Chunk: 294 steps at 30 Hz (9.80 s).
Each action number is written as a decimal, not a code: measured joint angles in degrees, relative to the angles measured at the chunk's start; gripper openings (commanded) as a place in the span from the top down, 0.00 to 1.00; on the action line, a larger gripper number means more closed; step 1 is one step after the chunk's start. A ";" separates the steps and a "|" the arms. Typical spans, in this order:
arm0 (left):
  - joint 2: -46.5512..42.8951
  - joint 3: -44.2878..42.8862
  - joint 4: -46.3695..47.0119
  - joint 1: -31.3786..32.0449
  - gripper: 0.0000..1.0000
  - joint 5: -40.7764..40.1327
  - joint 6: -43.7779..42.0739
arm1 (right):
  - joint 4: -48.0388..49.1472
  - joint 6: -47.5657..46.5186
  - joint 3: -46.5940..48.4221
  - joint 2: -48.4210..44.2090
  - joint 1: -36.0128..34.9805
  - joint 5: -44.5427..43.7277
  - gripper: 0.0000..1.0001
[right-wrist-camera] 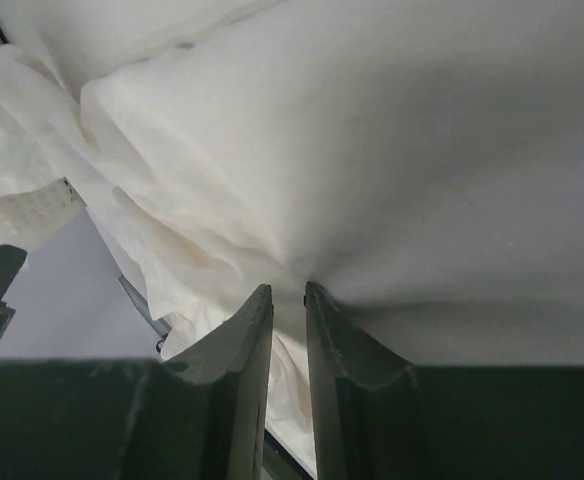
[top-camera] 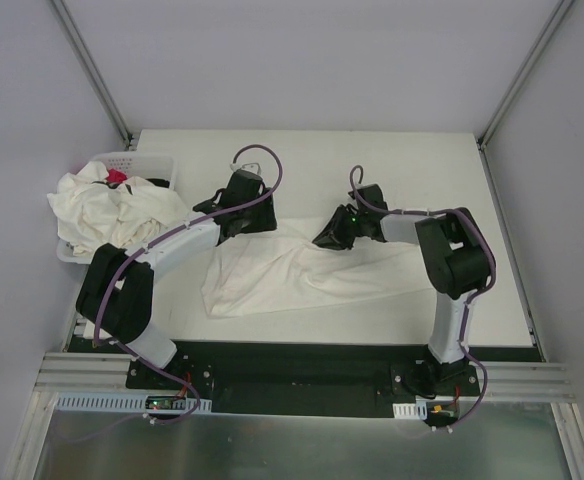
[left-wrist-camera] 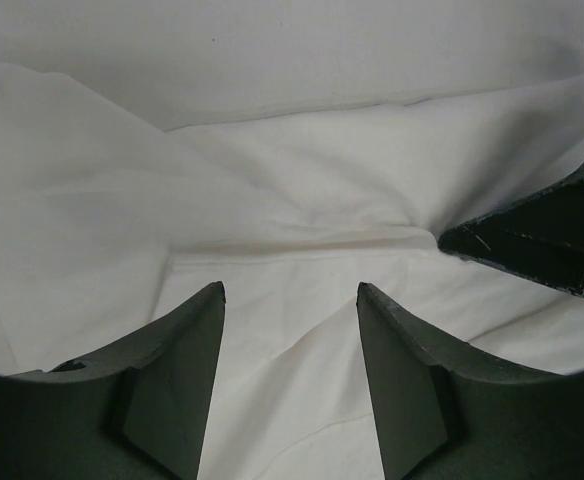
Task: Fold and stack the t-shirts
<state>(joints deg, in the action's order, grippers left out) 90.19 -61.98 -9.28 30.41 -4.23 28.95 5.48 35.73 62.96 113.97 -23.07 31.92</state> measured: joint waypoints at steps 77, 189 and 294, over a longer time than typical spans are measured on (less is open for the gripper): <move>12.37 -1.51 3.52 0.00 0.48 -3.41 0.04 | -3.06 -0.39 6.47 3.28 -9.68 4.61 0.76; 17.59 -19.06 -17.35 -13.51 0.58 20.33 -47.63 | -5.73 -7.89 -11.47 -28.00 11.93 6.01 0.69; 17.07 -19.39 -22.32 -7.04 1.00 17.11 -44.61 | -0.96 -4.46 -12.68 -26.10 12.87 8.48 0.71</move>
<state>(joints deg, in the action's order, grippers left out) 107.26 -81.36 -31.59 23.38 12.88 -15.66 4.51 31.27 50.28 87.88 -10.20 40.40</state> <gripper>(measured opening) 0.008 0.294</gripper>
